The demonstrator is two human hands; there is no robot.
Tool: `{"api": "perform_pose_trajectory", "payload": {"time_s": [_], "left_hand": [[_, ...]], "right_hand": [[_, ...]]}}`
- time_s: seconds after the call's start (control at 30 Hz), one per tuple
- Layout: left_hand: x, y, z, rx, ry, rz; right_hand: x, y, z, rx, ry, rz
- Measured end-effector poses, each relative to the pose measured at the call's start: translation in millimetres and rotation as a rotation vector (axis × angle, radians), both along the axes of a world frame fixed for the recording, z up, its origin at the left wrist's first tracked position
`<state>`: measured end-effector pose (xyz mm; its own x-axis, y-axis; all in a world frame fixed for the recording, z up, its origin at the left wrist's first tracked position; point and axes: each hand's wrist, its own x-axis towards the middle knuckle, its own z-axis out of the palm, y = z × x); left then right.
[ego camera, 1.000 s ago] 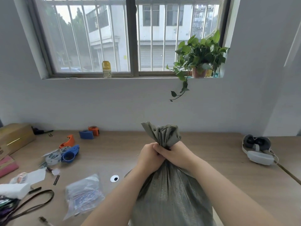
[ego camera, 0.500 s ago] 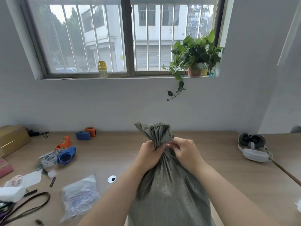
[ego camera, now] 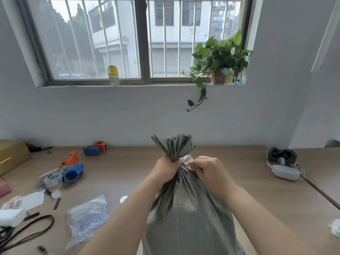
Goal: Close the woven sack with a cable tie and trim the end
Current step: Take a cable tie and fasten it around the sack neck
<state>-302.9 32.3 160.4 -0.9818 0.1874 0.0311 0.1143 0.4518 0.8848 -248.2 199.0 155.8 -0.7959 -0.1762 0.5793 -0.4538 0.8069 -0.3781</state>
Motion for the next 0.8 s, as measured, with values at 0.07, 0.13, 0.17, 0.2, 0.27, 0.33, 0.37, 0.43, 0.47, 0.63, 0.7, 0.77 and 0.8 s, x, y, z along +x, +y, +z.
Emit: {"api": "perform_pose_trajectory", "payload": {"time_s": [0.07,0.13,0.17,0.2,0.27,0.33,0.37,0.43,0.47,0.63,0.7,0.77,0.8], "left_hand": [[2,3,4,0.055,-0.111,-0.022],[4,6,8,0.124,-0.194,-0.035],[4,8,10,0.138,-0.223,-0.037],[4,9,12,0.147,-0.246,-0.042],[3,10,16,0.159,-0.289,-0.049],[4,10,19,0.173,-0.327,-0.044],[4,9,19,0.177,-0.342,-0.036],[4,8,20,0.183,-0.372,-0.013],[4,7,19,0.191,-0.386,-0.002],[9,9,19,0.244,-0.381,0.039],[10,11,19,0.258,-0.371,0.066],[9,11,17,0.282,-0.366,0.081],[10,11,17,0.309,-0.370,0.086]], "right_hand": [[3,-7,5,-0.027,0.046,0.039],[5,-15,9,-0.032,0.034,0.076],[5,-18,10,-0.020,0.003,0.088],[4,-21,11,-0.003,-0.024,0.097],[3,-23,12,0.017,-0.062,0.097],[2,-26,14,0.018,-0.103,0.080],[3,-27,14,0.029,-0.125,0.070],[4,-30,14,0.085,-0.155,0.046],[3,-33,13,0.116,-0.163,0.028],[0,-44,11,0.154,-0.121,-0.072],[-1,-48,10,0.128,-0.102,-0.110],[-2,-53,10,0.129,-0.097,-0.138],[-2,-55,9,0.147,-0.097,-0.149]]}}
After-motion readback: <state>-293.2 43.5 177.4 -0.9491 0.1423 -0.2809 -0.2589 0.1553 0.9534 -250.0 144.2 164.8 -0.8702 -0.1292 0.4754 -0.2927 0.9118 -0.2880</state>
